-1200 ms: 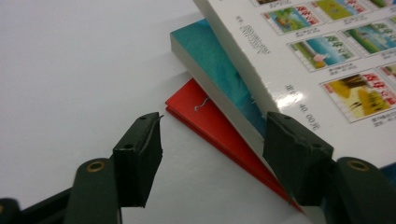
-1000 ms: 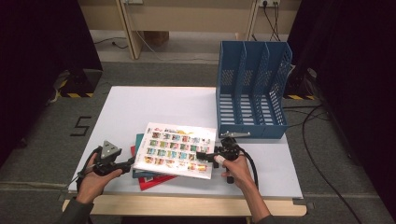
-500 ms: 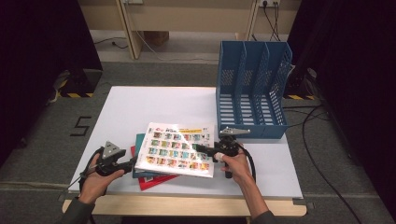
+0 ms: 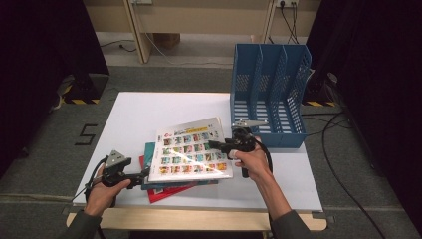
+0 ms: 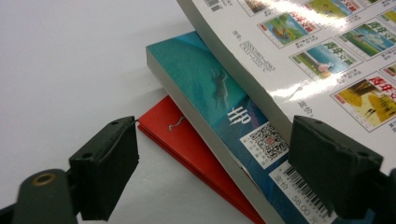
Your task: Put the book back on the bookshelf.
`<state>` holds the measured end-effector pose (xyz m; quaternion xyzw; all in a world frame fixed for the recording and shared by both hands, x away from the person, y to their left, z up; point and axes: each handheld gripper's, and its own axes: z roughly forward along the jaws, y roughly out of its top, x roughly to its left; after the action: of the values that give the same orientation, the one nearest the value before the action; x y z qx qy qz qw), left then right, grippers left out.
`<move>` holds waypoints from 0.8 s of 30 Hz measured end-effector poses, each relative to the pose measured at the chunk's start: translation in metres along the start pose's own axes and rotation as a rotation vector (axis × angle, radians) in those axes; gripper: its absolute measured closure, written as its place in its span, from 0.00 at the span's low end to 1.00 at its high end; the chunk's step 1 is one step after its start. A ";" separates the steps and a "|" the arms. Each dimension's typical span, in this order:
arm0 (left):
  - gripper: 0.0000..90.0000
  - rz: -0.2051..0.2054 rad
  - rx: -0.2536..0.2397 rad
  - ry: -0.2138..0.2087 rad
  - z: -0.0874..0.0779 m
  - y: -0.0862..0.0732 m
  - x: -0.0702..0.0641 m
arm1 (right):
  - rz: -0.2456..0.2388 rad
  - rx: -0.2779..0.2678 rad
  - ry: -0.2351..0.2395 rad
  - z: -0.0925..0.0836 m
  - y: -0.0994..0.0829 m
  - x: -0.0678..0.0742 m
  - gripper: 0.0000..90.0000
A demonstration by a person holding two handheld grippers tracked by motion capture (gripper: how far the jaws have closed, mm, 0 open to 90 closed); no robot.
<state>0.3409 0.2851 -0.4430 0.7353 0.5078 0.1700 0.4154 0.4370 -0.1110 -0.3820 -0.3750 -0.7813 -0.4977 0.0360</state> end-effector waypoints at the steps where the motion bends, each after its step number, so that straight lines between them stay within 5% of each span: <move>1: 0.17 -0.016 0.005 0.004 -0.001 0.000 0.003 | -0.008 0.010 -0.010 -0.002 0.007 0.003 0.82; 4: 0.17 -0.055 0.012 0.093 -0.004 -0.002 0.022 | -0.039 0.037 -0.038 -0.009 0.033 0.006 0.82; 6: 0.17 -0.080 0.025 0.114 -0.005 -0.005 0.035 | -0.051 0.041 -0.046 -0.012 0.037 0.008 0.82; 10: 0.17 -0.032 0.128 0.210 0.004 -0.017 0.056 | -0.094 0.091 -0.090 -0.030 0.066 0.018 0.82; 12: 0.17 -0.006 0.167 0.224 0.010 -0.022 0.059 | -0.119 0.121 -0.120 -0.039 0.077 0.021 0.82; 16: 0.15 -0.018 0.167 0.209 0.012 -0.025 0.063 | -0.152 0.152 -0.158 -0.054 0.092 0.029 0.82; 24: 0.12 -0.009 0.147 0.177 0.012 -0.027 0.068 | -0.232 0.225 -0.307 -0.095 0.117 0.045 0.82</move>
<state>0.3611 0.3438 -0.4829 0.7435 0.5570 0.1948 0.3146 0.4474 -0.1365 -0.2277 -0.3476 -0.8660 -0.3454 -0.0994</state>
